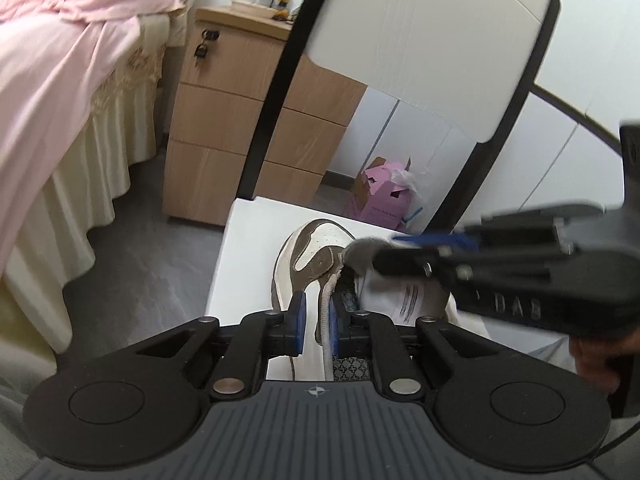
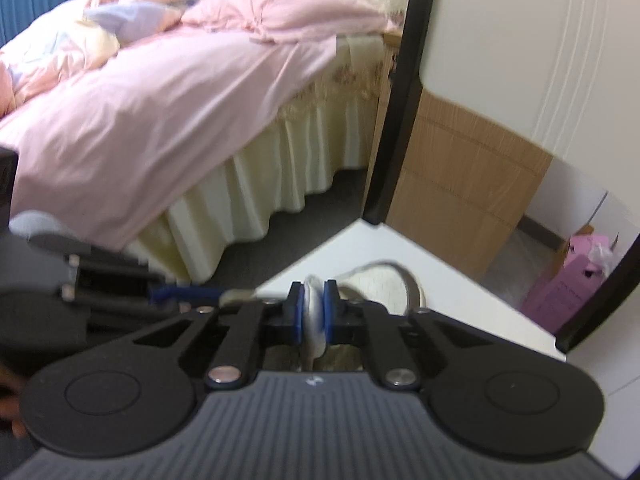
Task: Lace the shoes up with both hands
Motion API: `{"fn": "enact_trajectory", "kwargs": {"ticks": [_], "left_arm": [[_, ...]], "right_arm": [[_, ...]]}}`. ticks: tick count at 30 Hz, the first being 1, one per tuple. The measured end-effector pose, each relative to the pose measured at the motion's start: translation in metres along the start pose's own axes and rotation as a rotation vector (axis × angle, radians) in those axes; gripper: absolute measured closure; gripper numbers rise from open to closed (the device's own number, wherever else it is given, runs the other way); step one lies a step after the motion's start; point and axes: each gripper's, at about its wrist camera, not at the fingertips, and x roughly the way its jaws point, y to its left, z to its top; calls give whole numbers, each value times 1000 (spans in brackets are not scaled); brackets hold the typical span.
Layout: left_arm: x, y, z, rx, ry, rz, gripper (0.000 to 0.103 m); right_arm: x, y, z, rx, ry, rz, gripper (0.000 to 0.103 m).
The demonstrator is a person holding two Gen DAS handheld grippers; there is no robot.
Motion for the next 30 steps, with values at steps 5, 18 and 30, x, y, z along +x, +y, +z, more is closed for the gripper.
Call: {"fn": "enact_trajectory", "kwargs": {"ticks": [5,18,30], "left_arm": [[-1,-2,0,20,7,-6,89],[-2,3,-1,53,28,-30,89],[-6,2,-3,76,23,-29,87]], "right_arm": [[10,4,-8,-38,77,38,92],[55,14,13,-148,293,158,89],[6,-14,23,-38,220,287,67]]}}
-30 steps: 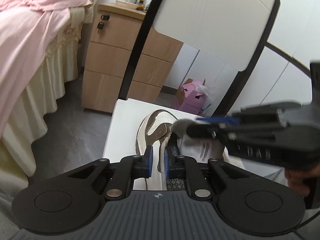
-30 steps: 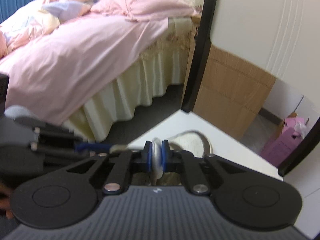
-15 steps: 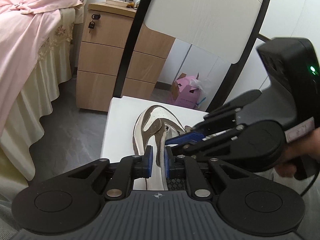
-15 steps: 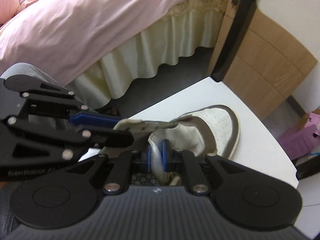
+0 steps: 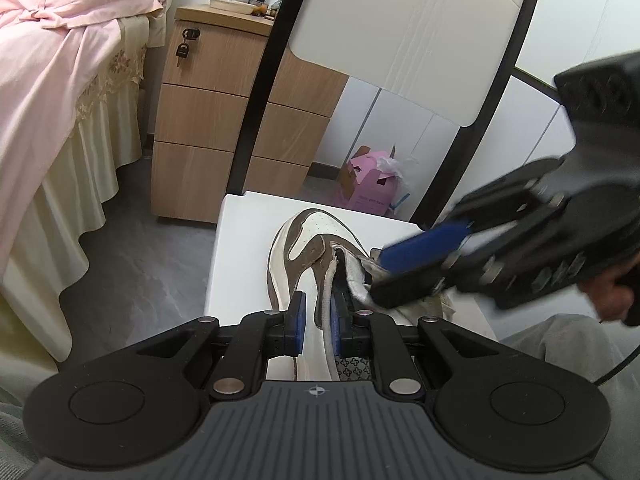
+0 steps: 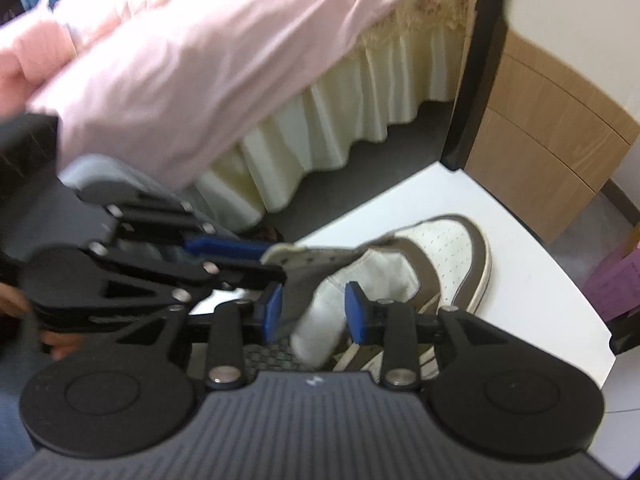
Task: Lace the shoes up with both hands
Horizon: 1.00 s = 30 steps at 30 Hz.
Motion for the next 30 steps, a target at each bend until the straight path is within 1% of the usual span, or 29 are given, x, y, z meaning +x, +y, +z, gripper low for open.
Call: {"fn": "enact_trajectory", "kwargs": {"ticks": [3,4,5,6,10,12,15,17,22,26,30], "left_arm": [[-2,-2,-1,21,2,3,87],[-2,-3,-1,31,2,5,87],[-2,-4,-2,42,4,7,87],[-2,-5,-3,52,7,8,87],[0,-6,-4,79,29,3,87],[3,-6,-5,92,44,-3,87],[8,-7,-6,112,72,-9,87],[9,-7,-6,122,74,-12,87],[11,-5,-6,117,79,-18,87],[11,-2,-6,103,80,-22,87],[10,-1,-5,89,80,-21,87]], "right_arm": [[-12,-9,7,30,-38,-12,68],[-13,-12,10,32,-43,-22,73],[-7,-11,12,6,-22,-40,83],[-1,-10,15,-20,-1,-57,86],[24,-6,25,-124,85,-124,87],[40,-1,29,-175,134,-126,88],[54,4,38,-234,185,-130,88],[62,5,43,-268,224,-132,88],[93,4,49,-344,363,-137,91],[101,2,52,-356,394,-133,91],[88,-1,49,-318,365,-122,90]]}}
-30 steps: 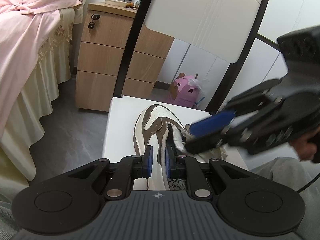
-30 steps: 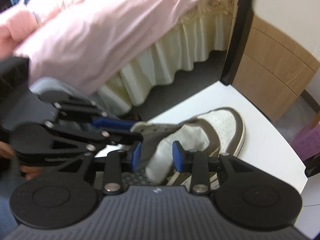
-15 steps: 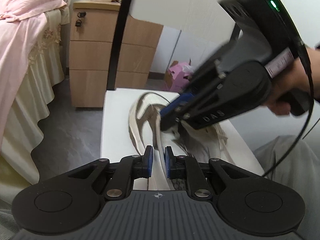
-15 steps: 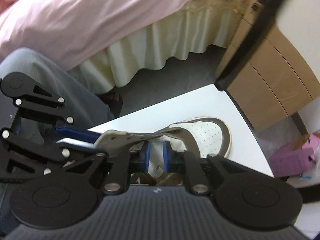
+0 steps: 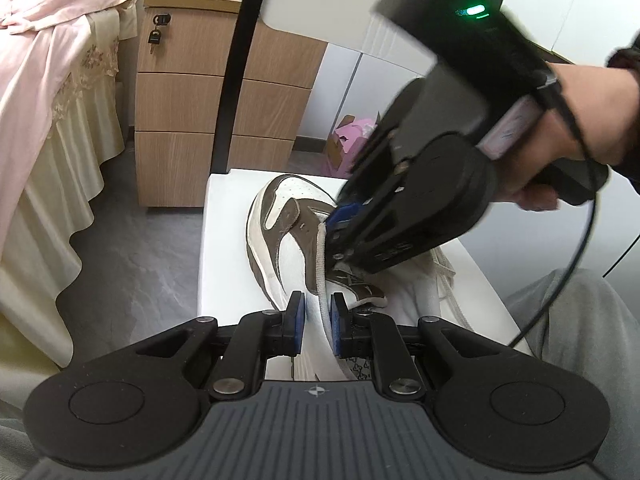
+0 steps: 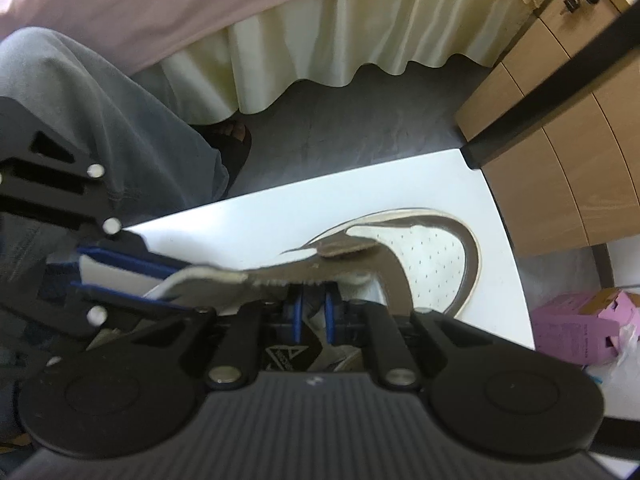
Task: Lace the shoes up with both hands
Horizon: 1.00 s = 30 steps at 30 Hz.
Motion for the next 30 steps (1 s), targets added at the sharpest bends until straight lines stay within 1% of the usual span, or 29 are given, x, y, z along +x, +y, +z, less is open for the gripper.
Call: {"fn": "enact_trajectory", "kwargs": {"ticks": [4,5,7,9,10,11,13,14,16,17,20,26,27,28,29,30], "left_arm": [[-1,-3,-1,6,-5,8,87],[-1,-3,0,5,-5,8,87],[-2,-4,0,5,-6,13,87],[-2,-5,1,6,-10,18,87],[-2,-5,1,5,-11,21,87],[-3,-5,1,3,-12,23,87],[-4,-6,1,0,-14,27,87],[-4,-6,1,0,-16,30,87],[-6,-7,1,-1,-23,35,87],[-7,-8,1,0,-26,36,87],[-10,-10,-1,12,-33,50,87],[-19,-20,-7,42,-39,74,87],[-21,-21,-8,49,-45,75,82],[-24,-22,-8,53,-52,73,66],[-27,-23,-9,58,-62,73,48],[-30,-24,-10,65,-73,75,44]], "right_arm": [[-31,-5,-14,69,-108,35,85],[-39,-5,-18,87,-139,28,82],[-56,-7,-31,143,-210,17,80],[-70,-10,-46,224,-288,11,78],[-74,-11,-55,275,-328,2,75],[-79,-12,-66,334,-373,-10,68],[-85,-9,-86,435,-448,-29,63],[-86,-6,-95,477,-481,-35,63],[-86,6,-108,505,-517,-46,62],[-84,13,-112,497,-522,-54,62],[-80,32,-115,417,-515,-94,62],[-73,42,-87,138,-419,-172,59],[-70,41,-80,94,-395,-172,59],[-66,41,-75,50,-369,-171,59],[-63,41,-69,7,-342,-170,59],[-59,42,-64,-35,-317,-169,59]]}}
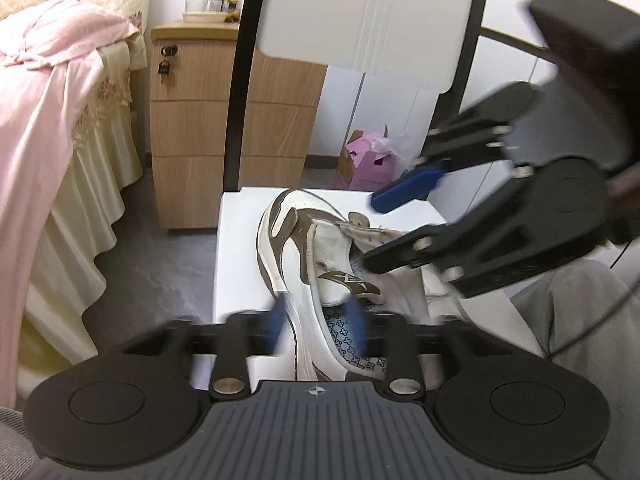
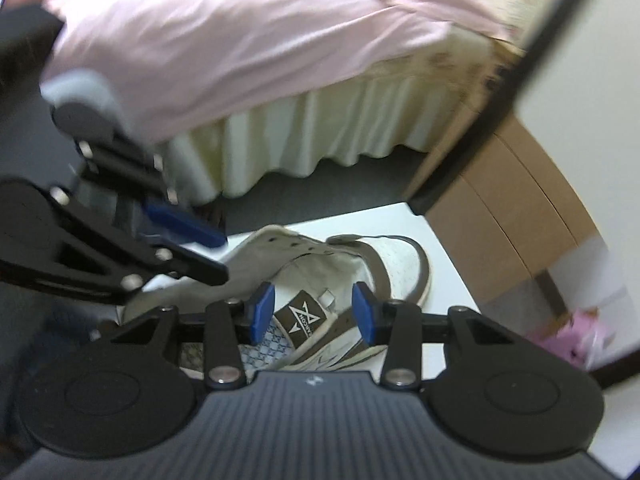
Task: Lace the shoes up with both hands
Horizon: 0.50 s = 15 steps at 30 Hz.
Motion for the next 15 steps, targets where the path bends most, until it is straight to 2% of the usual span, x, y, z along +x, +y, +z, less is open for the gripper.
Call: {"fn": "enact_trajectory", "kwargs": {"ticks": [3,7,10,13,15], "left_arm": [[-8,1,-2,2,-28,-6,41],[-10,1,-3,4,-25,-4,37],[-9,-1,-4,15,-10,22,36],[-13,3,-4,-7,-18,20,27],[-19,5,-4,-24,-32,5,23]], "right_arm": [[18,2,10,-74,62,28,57],[41,3,17,-135,143,59,55],[56,0,17,-132,182,84,46],[64,-2,17,-128,206,85,40],[65,-6,17,-111,213,99,40]]}}
